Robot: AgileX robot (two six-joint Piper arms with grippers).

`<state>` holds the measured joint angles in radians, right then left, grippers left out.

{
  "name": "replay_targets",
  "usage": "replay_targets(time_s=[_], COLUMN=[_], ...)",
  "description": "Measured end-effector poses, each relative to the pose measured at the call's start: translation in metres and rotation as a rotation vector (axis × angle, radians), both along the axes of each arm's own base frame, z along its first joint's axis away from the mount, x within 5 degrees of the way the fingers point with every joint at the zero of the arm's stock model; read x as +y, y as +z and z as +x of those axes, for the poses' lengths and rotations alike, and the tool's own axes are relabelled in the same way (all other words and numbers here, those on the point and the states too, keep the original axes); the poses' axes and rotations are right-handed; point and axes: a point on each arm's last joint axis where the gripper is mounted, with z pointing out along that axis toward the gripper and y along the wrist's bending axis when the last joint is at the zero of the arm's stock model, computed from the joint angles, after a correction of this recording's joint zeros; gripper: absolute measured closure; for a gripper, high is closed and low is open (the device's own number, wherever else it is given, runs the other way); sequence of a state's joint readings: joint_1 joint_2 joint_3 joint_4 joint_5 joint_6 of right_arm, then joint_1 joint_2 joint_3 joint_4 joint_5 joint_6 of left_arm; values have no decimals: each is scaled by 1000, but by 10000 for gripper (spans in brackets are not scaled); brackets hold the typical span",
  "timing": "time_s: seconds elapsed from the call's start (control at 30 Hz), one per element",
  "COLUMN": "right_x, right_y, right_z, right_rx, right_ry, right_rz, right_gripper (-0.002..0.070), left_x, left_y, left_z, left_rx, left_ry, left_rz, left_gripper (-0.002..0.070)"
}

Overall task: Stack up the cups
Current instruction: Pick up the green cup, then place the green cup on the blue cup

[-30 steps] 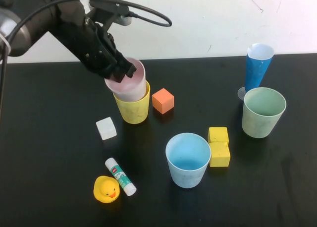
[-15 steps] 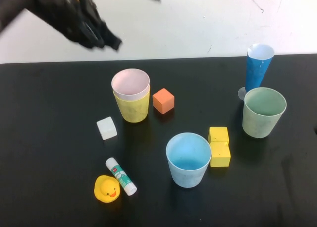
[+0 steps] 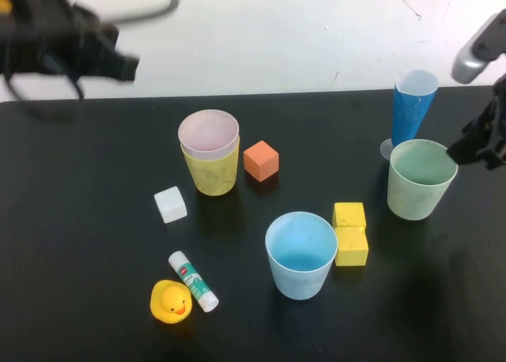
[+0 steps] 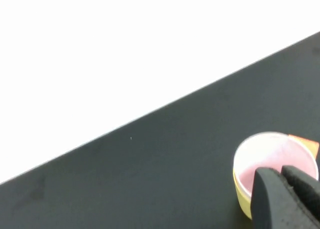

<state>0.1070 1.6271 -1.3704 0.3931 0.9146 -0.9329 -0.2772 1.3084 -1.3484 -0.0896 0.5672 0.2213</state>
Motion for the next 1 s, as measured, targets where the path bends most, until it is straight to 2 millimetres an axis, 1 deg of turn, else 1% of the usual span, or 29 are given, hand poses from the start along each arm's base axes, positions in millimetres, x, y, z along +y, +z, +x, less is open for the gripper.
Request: replay_targets(time_s=[0.03, 0.07, 0.13, 0.23, 0.3, 0.33, 0.4, 0.43, 0.5, 0.53, 0.57, 0.6, 0.67, 0.8, 0.9, 1.0], right_x=[0, 0, 0, 0, 0, 0, 1, 1, 3, 4, 5, 6, 11, 30, 55, 85], right_y=[-5, -11, -24, -41, -50, -55, -63, -66, -69, -71, -70, -70, -64, -43, -16, 14], right_z=[5, 10, 19, 31, 36, 38, 41, 43, 45, 45, 46, 46, 47, 46, 38, 21], right_rx=[15, 25, 42, 47, 55, 61, 76, 84, 93, 98, 96, 98, 94, 109, 95, 72], right_ry=[-8, -15, -31, -50, -59, -62, -65, -68, -76, -82, -88, -90, -77, 16, 126, 251], right_rz=[-9, -14, -17, -21, -24, -24, -24, -18, -1, 13, 31, 51, 98, 174, 189, 197], right_gripper=[302, 268, 236, 218, 220, 232, 281, 325, 436, 510, 568, 605, 631, 631, 632, 632], left_x=[2, 3, 7, 12, 15, 17, 20, 21, 23, 23, 25, 26, 29, 34, 38, 40], left_y=[-4, -5, -12, -19, -19, -20, -21, -22, -25, -28, -30, -33, -39, -55, -67, -75], left_z=[-6, -11, -24, -40, -50, -56, -66, -71, -79, -83, -88, -92, -102, -121, -132, -139], left_rx=[-6, -16, -39, -78, -107, -118, -130, -131, -135, -130, -131, -132, -138, -154, -172, -176], left_ry=[2, 3, 8, 13, 16, 17, 17, 17, 18, 18, 18, 19, 20, 21, 25, 27], left_rz=[-3, -5, -16, -28, -36, -39, -54, -65, -81, -87, -92, -93, -97, -101, -105, -105], left_gripper=[673, 673, 673, 673, 673, 673, 673, 673, 673, 673, 673, 673, 673, 673, 673, 673])
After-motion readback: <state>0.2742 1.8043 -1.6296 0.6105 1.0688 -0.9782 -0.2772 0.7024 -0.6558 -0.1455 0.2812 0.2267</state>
